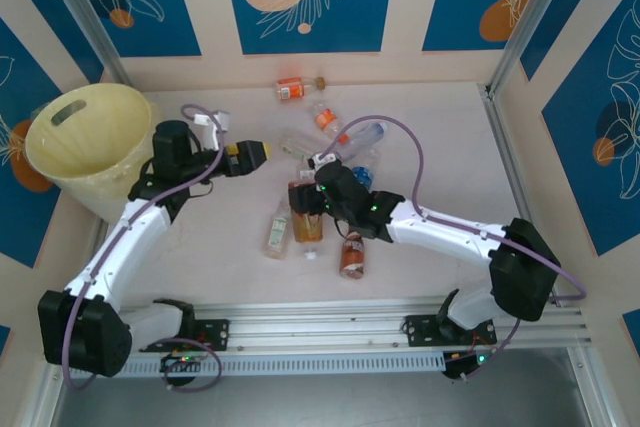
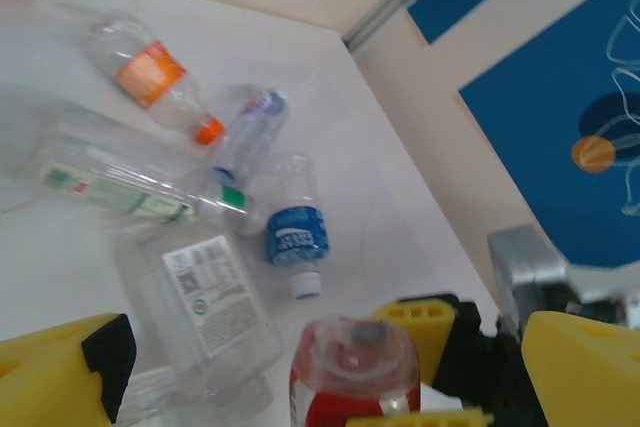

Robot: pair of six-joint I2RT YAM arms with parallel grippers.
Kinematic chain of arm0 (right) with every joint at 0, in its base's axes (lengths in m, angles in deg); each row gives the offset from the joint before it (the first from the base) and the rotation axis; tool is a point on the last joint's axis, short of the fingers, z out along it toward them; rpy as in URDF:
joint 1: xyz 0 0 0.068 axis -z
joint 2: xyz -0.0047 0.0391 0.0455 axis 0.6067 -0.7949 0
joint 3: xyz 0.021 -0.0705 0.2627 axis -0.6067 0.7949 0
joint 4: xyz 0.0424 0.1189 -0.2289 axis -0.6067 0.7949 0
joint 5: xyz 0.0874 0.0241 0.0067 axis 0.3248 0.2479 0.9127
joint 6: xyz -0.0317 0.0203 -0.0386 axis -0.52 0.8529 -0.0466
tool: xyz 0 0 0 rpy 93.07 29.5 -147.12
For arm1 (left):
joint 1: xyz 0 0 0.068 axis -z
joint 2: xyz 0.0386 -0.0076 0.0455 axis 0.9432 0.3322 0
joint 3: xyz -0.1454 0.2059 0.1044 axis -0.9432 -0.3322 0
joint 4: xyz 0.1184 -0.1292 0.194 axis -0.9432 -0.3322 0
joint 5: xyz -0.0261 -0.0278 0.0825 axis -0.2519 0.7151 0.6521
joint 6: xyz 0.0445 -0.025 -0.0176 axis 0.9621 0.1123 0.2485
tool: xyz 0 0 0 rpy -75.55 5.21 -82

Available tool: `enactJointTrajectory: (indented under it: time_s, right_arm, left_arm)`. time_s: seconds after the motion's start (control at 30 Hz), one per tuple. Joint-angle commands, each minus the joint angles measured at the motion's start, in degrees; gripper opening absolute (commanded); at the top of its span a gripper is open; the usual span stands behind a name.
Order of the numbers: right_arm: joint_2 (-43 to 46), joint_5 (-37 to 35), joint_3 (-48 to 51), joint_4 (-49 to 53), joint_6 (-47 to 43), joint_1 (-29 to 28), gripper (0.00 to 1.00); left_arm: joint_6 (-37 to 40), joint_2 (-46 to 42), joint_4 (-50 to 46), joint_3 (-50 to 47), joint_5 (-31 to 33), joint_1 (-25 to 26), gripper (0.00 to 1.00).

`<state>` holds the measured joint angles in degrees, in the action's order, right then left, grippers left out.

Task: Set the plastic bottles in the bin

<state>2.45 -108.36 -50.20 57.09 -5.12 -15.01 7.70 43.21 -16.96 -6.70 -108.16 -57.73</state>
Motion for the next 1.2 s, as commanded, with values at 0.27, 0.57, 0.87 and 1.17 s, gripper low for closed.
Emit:
enactJointTrajectory:
  time_s: [0.27, 0.57, 0.87, 1.17]
  right_arm:
    - [1.9, 6.0, 4.7, -32.6, -5.4, 9.5, 0.54]
    - [2.0, 9.8, -0.2, -32.6, -0.5, 13.3, 0.54]
    - [3.8, 11.7, -4.1, -27.4, 1.3, 13.4, 0.55]
    - [1.5, 7.1, -10.1, -16.7, 2.5, 10.6, 0.55]
  left_arm:
    - [3.0, 2.3, 17.0, -3.9, -0.1, 6.2, 1.00]
    - [9.4, 6.6, 18.2, -2.0, -0.1, 12.0, 1.00]
    - [23.7, 8.6, 7.1, 2.9, 17.7, 19.6, 1.00]
    - [34.6, 13.8, 6.4, 9.8, 29.0, 23.9, 0.81]
